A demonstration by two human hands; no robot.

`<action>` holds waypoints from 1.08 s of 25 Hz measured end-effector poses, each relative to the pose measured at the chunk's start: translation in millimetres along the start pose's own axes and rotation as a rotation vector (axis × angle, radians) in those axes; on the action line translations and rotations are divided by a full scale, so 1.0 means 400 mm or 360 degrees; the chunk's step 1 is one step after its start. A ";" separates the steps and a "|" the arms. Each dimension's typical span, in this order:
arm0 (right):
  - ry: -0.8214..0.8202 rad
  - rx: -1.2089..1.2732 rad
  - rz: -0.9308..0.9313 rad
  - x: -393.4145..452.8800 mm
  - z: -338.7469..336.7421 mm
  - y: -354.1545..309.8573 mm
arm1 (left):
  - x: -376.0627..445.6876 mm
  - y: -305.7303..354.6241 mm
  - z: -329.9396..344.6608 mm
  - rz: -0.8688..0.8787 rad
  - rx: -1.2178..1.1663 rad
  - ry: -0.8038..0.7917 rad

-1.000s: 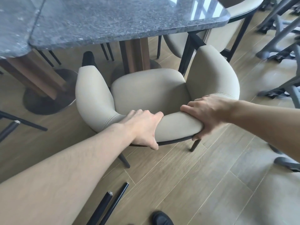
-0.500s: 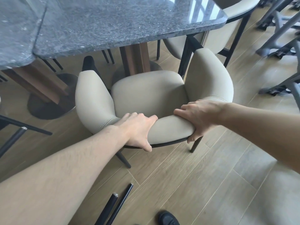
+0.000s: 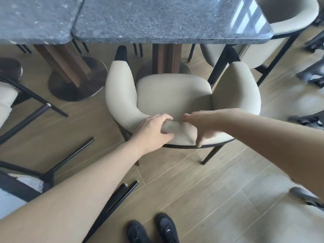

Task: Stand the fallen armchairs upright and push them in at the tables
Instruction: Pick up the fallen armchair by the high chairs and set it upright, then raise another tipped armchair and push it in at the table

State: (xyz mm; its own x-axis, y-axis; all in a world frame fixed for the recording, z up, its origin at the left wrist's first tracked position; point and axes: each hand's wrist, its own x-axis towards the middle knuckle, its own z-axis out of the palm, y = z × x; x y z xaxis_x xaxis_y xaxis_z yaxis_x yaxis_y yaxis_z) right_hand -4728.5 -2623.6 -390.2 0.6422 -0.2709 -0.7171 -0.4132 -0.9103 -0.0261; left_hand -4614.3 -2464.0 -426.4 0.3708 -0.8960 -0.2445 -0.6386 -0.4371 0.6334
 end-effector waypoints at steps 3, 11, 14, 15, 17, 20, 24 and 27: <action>0.0224 0.0259 -0.0207 -0.015 -0.105 -0.117 | -0.017 0.001 -0.106 -0.0178 -0.0369 0.0290; 0.0957 0.0462 -0.0640 -0.146 -0.330 -0.441 | -0.249 0.019 -0.425 -0.0358 -0.0898 0.0932; 0.1017 0.0752 -0.0775 -0.201 -0.363 -0.582 | -0.377 0.025 -0.494 -0.0456 -0.1035 0.1129; 0.0995 0.0864 -0.0846 -0.218 -0.370 -0.633 | -0.423 0.019 -0.513 -0.0512 -0.1093 0.1212; 0.0920 0.0980 -0.0977 -0.254 -0.369 -0.736 | -0.531 0.004 -0.538 -0.0614 -0.1239 0.1370; 0.0769 0.0994 -0.1177 -0.306 -0.366 -0.870 | -0.698 -0.024 -0.559 -0.0694 -0.1393 0.1540; 0.0576 0.0949 -0.1376 -0.372 -0.366 -1.032 | -0.927 -0.062 -0.559 -0.0786 -0.1508 0.1858; 0.0408 0.0972 -0.1481 -0.425 -0.330 -1.156 | -1.080 -0.095 -0.533 -0.0909 -0.1605 0.2102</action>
State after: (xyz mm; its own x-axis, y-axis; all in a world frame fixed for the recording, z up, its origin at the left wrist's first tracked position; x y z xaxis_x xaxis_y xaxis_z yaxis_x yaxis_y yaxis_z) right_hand -4561.4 -2197.7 -164.1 0.9475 0.3093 -0.0806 0.0923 -0.5062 -0.8575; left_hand -4606.4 -2043.8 -188.2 0.9556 0.2202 -0.1960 0.1948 0.0273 0.9805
